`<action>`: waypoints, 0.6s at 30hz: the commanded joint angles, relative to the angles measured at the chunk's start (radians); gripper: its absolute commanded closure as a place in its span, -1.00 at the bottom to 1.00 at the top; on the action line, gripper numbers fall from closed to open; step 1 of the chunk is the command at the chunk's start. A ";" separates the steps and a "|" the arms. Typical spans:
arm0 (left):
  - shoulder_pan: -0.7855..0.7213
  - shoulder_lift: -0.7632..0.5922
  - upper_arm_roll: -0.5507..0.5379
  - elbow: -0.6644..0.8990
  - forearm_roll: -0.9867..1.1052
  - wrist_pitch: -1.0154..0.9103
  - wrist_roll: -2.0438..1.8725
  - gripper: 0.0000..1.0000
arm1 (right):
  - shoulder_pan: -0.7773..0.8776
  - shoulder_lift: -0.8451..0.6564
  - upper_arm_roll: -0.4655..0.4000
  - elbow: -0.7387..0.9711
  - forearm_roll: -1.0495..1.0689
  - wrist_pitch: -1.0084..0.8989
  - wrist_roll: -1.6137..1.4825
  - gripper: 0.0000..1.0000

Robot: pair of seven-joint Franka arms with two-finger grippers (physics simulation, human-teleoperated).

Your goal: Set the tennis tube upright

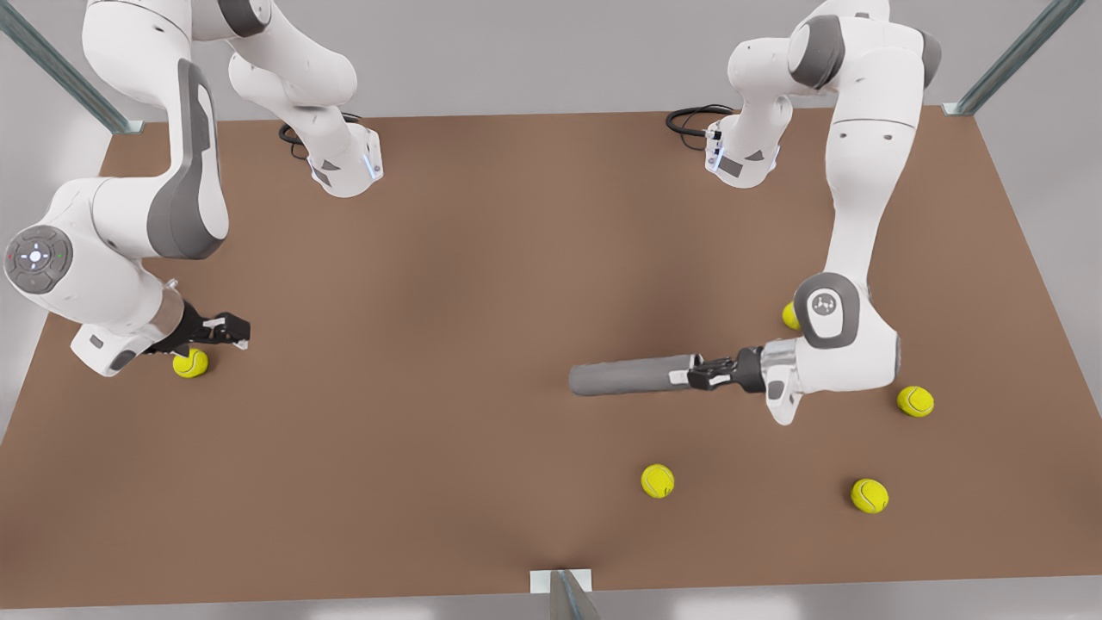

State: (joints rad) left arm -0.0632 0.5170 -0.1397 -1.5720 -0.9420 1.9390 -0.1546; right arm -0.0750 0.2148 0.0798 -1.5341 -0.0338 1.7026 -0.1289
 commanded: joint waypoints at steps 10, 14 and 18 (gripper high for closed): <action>0.013 -0.155 0.002 0.009 0.647 -0.067 -0.068 0.57 | -0.002 0.001 0.000 -0.001 0.000 -0.003 0.000 -1.00; 0.003 -0.198 -0.012 0.027 0.818 -0.126 -0.074 0.57 | 0.000 0.000 0.000 -0.001 0.000 -0.003 0.000 -1.00; -0.001 -0.227 -0.015 0.027 0.931 -0.155 -0.077 0.57 | 0.000 0.000 0.000 -0.001 0.000 -0.004 -0.002 -1.00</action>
State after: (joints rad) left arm -0.0665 0.2945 -0.1557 -1.5447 -0.0964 1.7875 -0.2318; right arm -0.0751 0.2148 0.0797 -1.5355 -0.0338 1.6996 -0.1291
